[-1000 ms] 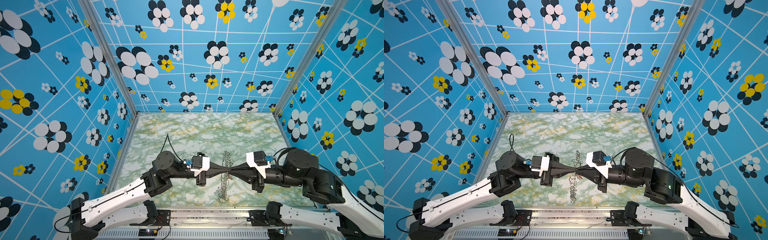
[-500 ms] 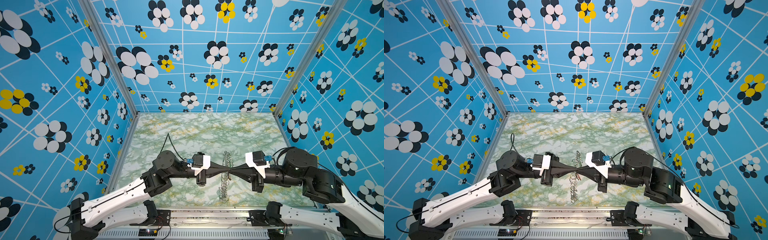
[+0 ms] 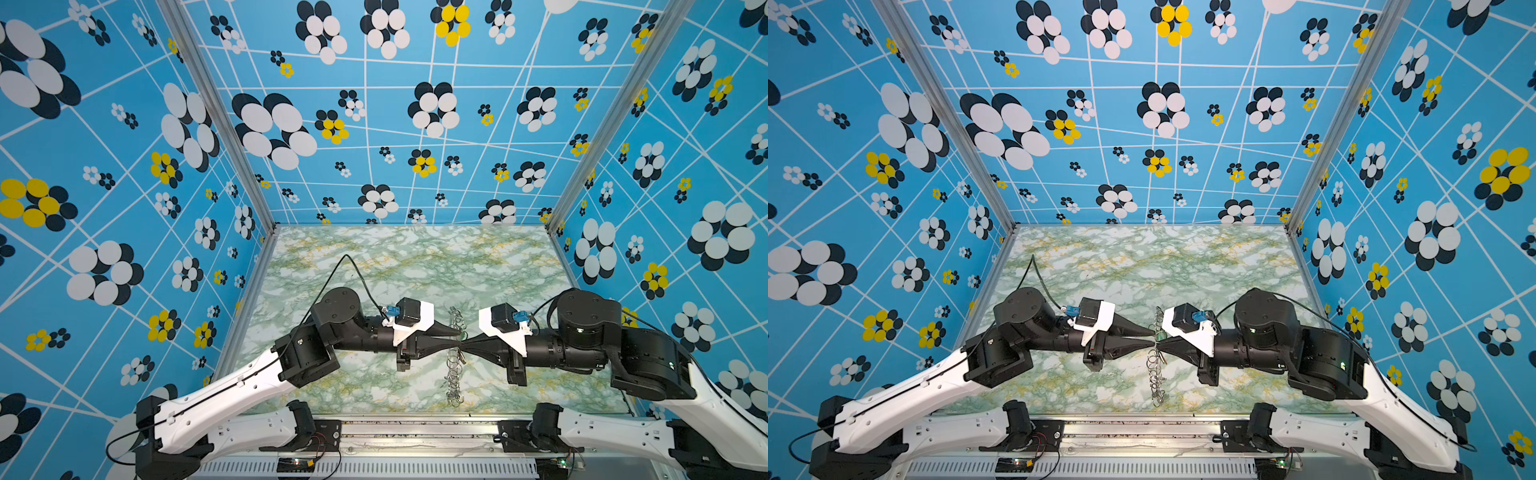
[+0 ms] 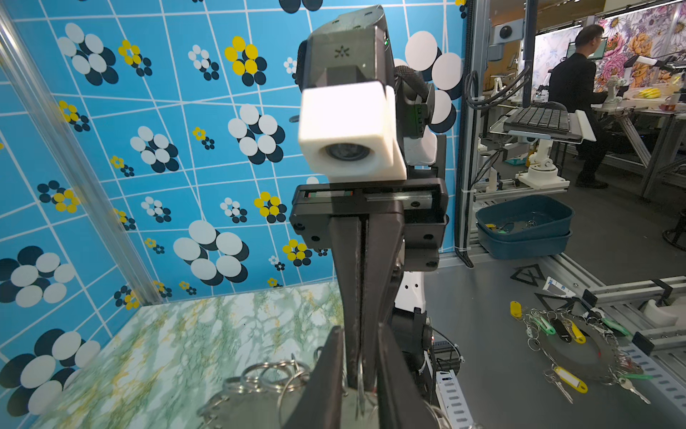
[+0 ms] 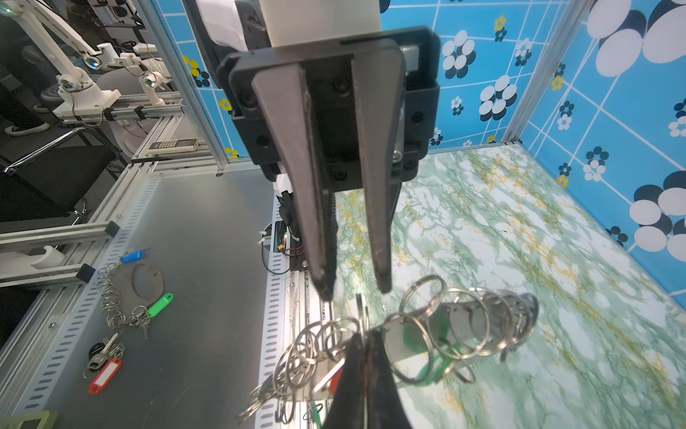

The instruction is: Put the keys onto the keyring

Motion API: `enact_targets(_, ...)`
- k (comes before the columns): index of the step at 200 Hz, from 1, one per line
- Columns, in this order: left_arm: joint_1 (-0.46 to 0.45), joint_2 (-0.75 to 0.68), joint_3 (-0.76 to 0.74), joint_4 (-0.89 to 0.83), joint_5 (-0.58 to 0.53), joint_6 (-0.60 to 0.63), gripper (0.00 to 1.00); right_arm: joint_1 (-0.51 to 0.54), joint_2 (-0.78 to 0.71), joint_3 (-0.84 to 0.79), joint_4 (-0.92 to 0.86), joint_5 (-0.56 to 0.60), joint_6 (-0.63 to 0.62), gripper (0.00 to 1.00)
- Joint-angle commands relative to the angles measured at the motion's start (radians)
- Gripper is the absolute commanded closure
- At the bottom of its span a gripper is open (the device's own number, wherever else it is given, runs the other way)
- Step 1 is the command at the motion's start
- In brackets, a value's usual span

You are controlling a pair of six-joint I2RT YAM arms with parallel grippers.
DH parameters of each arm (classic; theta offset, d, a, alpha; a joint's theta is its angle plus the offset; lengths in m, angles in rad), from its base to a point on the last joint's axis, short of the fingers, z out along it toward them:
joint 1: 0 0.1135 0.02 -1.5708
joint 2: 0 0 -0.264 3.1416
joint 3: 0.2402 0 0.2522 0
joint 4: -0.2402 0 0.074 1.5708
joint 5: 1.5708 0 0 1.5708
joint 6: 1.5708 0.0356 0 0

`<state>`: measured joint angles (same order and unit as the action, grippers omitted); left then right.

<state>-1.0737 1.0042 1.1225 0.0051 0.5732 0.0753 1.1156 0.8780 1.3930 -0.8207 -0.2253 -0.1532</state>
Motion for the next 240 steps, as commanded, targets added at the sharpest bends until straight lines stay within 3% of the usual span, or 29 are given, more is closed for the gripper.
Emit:
enact_targets(1, -0.007, 0.022, 0.062, -0.129, 0.006, 0.031, 0.81, -0.007, 0.0, 0.04, -0.014, 0.014, -0.018, 1.0)
enact_targets(118, -0.04, 0.067, 0.132, -0.257, -0.08, 0.084, 0.79, -0.007, 0.003, 0.046, -0.014, -0.002, -0.023, 1.0)
enact_targets(152, -0.042, 0.074, 0.134, -0.261, -0.076, 0.084, 0.85, -0.007, 0.003, 0.046, -0.014, -0.003, -0.024, 1.0)
enact_targets(195, -0.055, 0.092, 0.143, -0.291, -0.075, 0.095, 1.0, -0.007, 0.007, 0.058, -0.008, -0.006, -0.032, 1.0)
enact_targets(240, -0.076, 0.109, 0.165, -0.326, -0.084, 0.131, 1.0, -0.007, 0.007, 0.055, 0.003, -0.005, -0.034, 1.0)
